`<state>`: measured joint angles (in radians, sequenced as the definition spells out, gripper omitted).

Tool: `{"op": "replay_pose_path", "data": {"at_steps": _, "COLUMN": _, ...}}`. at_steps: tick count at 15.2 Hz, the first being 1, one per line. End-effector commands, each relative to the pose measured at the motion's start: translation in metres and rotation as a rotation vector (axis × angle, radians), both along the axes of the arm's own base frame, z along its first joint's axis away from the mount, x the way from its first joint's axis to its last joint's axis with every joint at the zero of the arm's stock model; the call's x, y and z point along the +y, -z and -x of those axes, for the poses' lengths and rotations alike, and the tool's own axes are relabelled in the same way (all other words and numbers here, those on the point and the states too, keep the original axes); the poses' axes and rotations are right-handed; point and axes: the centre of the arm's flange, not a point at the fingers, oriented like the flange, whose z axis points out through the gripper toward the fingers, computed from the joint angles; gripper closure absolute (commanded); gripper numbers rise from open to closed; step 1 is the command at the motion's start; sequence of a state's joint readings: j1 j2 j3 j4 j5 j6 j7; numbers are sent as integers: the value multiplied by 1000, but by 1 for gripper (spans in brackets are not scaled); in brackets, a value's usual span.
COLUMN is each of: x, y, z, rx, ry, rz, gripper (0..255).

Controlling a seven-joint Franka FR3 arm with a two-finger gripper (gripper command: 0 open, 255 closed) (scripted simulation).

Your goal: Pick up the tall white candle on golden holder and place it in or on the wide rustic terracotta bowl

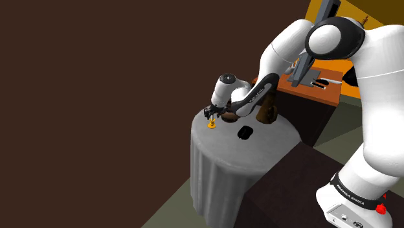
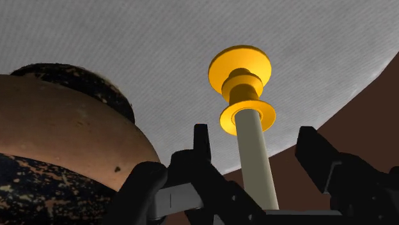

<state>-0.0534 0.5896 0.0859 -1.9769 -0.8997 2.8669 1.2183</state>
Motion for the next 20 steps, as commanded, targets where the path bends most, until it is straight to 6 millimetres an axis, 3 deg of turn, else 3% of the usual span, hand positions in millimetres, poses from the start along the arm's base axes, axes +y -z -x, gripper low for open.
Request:
{"op": "replay_pose_path", "data": {"at_steps": 1, "x": 0, "y": 0, "z": 0, "rx": 0, "ry": 0, "rz": 0, "gripper": 255}}
{"op": "replay_pose_path", "data": {"at_steps": 9, "x": 0, "y": 0, "z": 0, "rx": 0, "ry": 0, "rz": 0, "gripper": 255}}
{"op": "replay_pose_path", "data": {"at_steps": 20, "x": 0, "y": -58, "z": 0, "rx": 0, "ry": 0, "rz": 0, "gripper": 255}}
